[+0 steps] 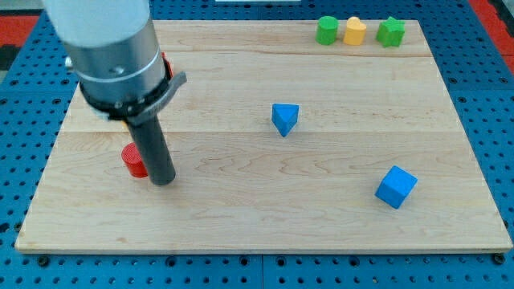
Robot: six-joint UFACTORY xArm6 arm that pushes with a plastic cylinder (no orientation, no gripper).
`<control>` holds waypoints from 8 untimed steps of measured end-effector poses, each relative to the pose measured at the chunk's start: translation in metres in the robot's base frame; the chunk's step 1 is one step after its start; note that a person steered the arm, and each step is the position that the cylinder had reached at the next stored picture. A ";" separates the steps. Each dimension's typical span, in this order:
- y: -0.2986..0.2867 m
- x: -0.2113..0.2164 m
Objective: Push the red circle vertically to yellow hexagon
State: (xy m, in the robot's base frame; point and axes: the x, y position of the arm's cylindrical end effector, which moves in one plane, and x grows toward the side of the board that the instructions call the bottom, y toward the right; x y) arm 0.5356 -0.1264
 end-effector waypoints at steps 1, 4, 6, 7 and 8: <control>0.015 -0.033; -0.017 -0.034; 0.012 -0.037; -0.033 -0.048; -0.064 -0.026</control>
State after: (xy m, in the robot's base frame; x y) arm 0.5099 -0.1905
